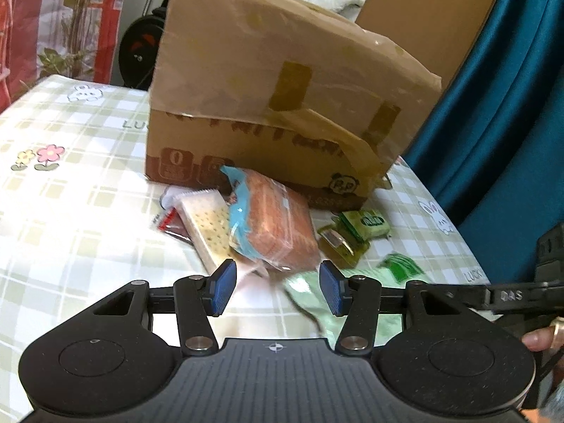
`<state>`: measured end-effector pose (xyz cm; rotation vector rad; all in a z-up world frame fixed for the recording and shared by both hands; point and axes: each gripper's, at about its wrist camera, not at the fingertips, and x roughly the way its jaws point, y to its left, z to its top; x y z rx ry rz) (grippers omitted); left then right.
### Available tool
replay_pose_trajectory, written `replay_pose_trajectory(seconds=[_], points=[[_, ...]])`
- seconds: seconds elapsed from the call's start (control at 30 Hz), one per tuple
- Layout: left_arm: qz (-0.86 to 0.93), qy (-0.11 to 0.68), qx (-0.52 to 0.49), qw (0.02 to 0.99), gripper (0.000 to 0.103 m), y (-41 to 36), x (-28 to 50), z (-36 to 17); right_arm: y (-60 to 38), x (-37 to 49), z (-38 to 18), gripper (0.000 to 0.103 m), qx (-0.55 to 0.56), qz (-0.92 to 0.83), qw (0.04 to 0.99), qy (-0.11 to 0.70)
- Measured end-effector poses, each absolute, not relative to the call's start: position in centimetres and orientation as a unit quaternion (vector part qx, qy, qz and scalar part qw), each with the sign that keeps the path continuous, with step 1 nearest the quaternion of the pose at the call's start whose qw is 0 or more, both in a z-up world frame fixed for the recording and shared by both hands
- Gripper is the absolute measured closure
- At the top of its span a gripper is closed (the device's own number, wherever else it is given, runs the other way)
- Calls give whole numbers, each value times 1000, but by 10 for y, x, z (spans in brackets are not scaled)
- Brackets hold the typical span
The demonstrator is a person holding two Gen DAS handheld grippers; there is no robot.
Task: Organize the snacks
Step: 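Lower the right tool onto the pale green bag while the left approaches the pile, then grasp the pale green bag with the right tool and lift it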
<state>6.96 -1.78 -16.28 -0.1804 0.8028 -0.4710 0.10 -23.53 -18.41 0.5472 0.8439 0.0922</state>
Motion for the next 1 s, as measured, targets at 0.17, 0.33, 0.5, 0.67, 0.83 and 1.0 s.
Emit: replay_pose_trajectory(seconds=[0.17,0.33,0.5,0.67,0.83,1.0], points=[[-250,403,-89,876,49,-24,65,-164,-225,4,-181,24,285,62,874,390],[-269,419,-97,862,47,-31,57,-168,-228,-9,-163,23,206,95,895,385],[-277,429,-111,852,41,-38,49,-174,-212,-29,-151,23,71,138,908,388],[-277,451,-138,837,32,-41,47,-187,-195,-28,-158,34,10,166,902,399],[-286,464,-153,824,29,-46,55,-202,-193,-14,-170,39,15,170,897,408],[-294,452,-155,828,50,-49,60,-198,-192,-6,-168,62,26,176,900,398]])
